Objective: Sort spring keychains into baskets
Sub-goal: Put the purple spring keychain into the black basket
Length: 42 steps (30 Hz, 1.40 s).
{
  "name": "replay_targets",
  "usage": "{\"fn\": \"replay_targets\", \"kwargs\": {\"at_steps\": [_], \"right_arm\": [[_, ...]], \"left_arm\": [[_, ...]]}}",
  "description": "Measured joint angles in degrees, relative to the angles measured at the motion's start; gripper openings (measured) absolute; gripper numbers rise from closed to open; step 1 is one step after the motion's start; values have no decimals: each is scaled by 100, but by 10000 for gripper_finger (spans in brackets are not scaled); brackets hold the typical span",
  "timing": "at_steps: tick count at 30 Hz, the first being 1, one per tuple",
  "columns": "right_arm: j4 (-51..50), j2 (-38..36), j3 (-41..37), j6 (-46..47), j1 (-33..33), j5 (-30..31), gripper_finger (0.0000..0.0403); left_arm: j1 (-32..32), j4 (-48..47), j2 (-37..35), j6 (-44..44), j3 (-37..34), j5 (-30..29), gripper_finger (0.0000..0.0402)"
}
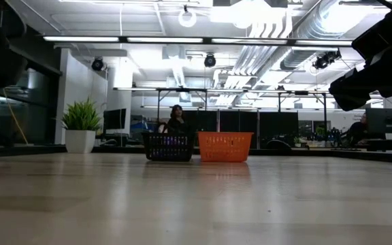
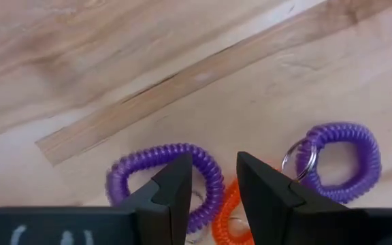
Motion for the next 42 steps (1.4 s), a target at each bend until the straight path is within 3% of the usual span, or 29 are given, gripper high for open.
{"fn": "replay_targets", "kwargs": {"at_steps": [22,33,37,42], "right_arm": [[1,0,0,1,0,0,114],[0,0,0,0,-1,0,114],[0,0,0,0,0,0,114],[0,0,0,2,-1,2,114]], "left_arm": [[193,317,323,-840,61,626,112],[193,280,314,-665,59,612,12],[193,264,313,-611,78,525,10],[216,-218,218,-320,350,-71,9]]}}
